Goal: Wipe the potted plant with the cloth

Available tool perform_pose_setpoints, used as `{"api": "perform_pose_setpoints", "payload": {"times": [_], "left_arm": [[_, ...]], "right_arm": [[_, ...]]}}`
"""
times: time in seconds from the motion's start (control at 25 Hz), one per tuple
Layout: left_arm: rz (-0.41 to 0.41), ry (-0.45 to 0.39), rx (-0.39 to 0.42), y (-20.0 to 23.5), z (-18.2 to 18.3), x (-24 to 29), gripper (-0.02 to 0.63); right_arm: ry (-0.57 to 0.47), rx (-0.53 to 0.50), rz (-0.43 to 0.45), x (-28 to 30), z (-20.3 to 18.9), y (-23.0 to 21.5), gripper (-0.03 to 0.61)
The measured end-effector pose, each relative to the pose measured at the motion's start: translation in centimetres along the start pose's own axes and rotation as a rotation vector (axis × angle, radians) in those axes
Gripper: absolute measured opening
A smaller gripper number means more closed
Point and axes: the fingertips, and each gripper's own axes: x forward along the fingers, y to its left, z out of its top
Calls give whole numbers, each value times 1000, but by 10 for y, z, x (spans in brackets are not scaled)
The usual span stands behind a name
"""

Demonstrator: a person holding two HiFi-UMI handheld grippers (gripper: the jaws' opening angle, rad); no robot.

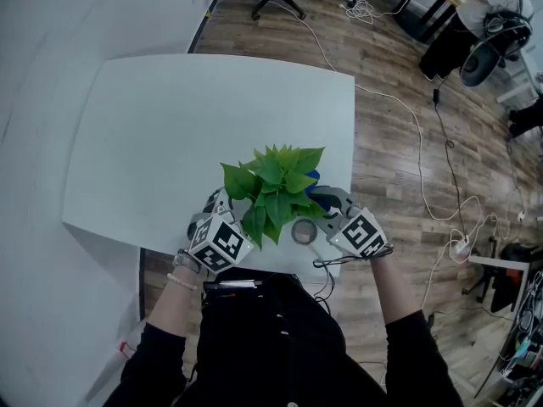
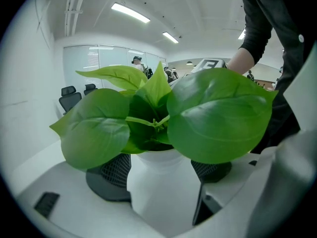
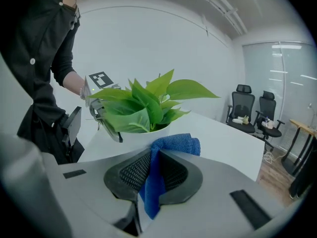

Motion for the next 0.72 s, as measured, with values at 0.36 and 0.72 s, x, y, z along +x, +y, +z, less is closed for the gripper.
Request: {"api": "perform_pose_setpoints", "payload": {"times": [0.36, 0.72], "left_arm": [[13, 9, -25, -2, 2, 0, 390], [22, 15, -39, -3, 3, 1, 388]], "right_arm": [[-20, 71, -97, -2, -10, 37, 75], [-20, 39, -73, 16, -11, 82, 75]]}}
